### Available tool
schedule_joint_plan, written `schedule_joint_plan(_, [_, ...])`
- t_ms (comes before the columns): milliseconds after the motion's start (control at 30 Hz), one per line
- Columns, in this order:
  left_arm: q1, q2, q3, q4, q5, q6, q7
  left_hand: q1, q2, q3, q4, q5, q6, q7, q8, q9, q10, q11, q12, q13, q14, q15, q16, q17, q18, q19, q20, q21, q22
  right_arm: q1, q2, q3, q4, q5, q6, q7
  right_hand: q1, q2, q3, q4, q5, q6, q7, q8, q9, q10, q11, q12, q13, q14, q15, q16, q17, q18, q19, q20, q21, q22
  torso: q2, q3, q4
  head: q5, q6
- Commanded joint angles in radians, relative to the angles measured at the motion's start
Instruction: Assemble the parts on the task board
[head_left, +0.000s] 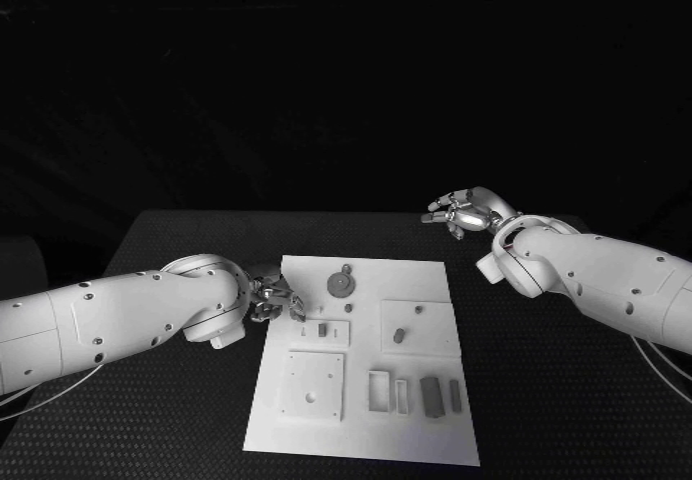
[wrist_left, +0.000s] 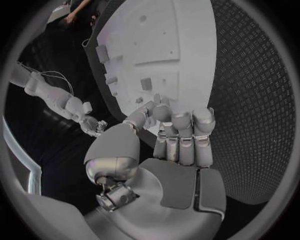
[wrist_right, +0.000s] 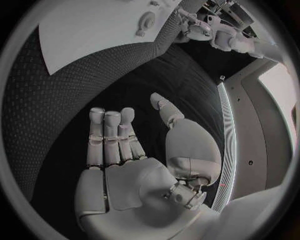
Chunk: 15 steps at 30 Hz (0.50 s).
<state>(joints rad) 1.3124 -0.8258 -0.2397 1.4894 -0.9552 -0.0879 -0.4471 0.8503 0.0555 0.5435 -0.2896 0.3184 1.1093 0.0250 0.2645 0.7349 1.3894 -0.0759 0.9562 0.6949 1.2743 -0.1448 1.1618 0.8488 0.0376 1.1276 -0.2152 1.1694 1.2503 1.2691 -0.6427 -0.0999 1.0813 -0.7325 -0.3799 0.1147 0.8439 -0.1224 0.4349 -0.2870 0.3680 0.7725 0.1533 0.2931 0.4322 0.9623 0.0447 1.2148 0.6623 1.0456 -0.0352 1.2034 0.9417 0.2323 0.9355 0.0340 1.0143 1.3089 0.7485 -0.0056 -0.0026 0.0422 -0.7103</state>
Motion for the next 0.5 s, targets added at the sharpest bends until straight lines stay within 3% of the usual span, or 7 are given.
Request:
schedule_joint_plan(33, [-0.007, -0.008, 0.000, 0.019, -0.057, -0.002, -0.010, 0.046, 0.032, -0.004, 0.000, 0.004, 0.007, -0.001, 0.048, 0.110, 0.018, -0.011, 0.004, -0.002, 0.014, -0.008, 0.007, 0.001, 0.104, 0.006, -0.011, 0.003, 0.001, 0.000, 0.001, 0.000, 0.002, 0.000, 0.011, 0.010, -0.007, 0.002, -0.003, -0.001, 0.004, 0.035, 0.026, 0.006, -0.002, -0.158, 0.025, 0.003, -0.002, -0.008, -0.002, 0.006, -0.002, 0.029, -0.001, 0.002, -0.006, 0.014, 0.001, 0.0002, -0.0018, 0.003, -0.001])
schedule_joint_plan(500, [-0.030, -0.001, 0.000, 0.028, -0.102, 0.011, -0.018, 0.044, 0.031, -0.004, 0.000, 0.006, 0.008, -0.001, 0.048, 0.111, 0.020, -0.012, 0.005, -0.003, 0.016, -0.008, 0.009, 0.002, 0.104, 0.007, -0.011, 0.004, 0.002, 0.000, -0.004, 0.000, 0.006, 0.000, 0.011, 0.010, -0.006, 0.002, -0.003, -0.001, 0.004, 0.035, 0.027, 0.006, -0.002, -0.158, 0.025, 0.004, -0.002, -0.008, -0.002, 0.006, -0.002, 0.029, -0.002, 0.002, -0.006, 0.014, 0.001, 0.0007, -0.0026, 0.003, -0.005])
